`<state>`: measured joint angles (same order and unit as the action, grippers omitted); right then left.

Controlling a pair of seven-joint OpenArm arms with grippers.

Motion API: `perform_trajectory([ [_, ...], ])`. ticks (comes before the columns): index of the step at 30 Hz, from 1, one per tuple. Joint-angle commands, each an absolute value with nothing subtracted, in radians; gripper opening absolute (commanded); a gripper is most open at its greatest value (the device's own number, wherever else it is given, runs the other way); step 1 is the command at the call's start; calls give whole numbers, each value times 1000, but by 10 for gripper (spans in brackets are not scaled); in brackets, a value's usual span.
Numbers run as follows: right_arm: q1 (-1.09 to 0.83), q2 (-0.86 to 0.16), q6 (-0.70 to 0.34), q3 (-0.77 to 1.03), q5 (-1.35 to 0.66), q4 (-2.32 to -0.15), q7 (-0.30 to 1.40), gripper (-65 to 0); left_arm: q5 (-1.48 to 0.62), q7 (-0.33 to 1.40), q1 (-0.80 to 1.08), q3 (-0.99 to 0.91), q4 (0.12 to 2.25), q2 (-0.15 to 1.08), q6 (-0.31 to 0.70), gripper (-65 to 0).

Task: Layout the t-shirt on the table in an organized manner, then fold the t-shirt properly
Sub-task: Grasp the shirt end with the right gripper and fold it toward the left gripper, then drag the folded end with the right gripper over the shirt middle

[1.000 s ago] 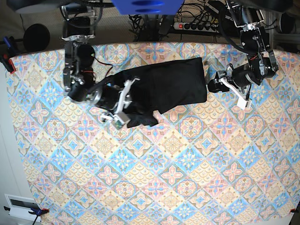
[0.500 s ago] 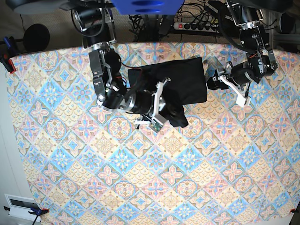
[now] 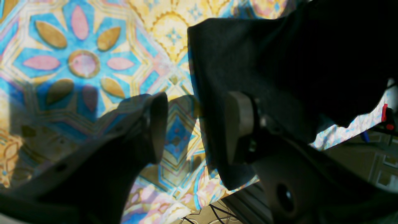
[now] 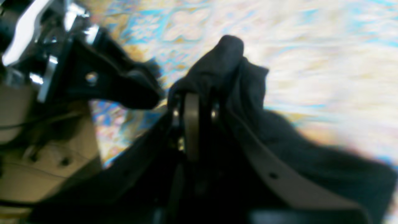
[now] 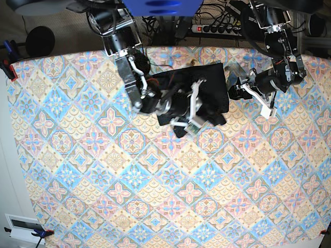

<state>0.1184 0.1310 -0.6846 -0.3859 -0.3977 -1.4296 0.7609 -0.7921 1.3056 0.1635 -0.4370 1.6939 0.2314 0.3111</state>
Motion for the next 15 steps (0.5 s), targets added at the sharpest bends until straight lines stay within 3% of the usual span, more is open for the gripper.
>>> perform_trajectory([
  [1,136,143,-668,-404,-424,-1423,707,-646,-814,1296,156,-440,1709,240,314,-358],
  [5,136,143,-561,-475,-424,-1353,627,-628,-816,1296,154,-440,1709,240,314,-358],
  [11,128,137,-553,-486,-426,-1419,622,-475,-817,1296,156,-440,1709,240,314,-358],
  [15,127,88,-553,-447,-429,-1567,636,-439,-817,1296,156,-440,1709,240,314,-358],
])
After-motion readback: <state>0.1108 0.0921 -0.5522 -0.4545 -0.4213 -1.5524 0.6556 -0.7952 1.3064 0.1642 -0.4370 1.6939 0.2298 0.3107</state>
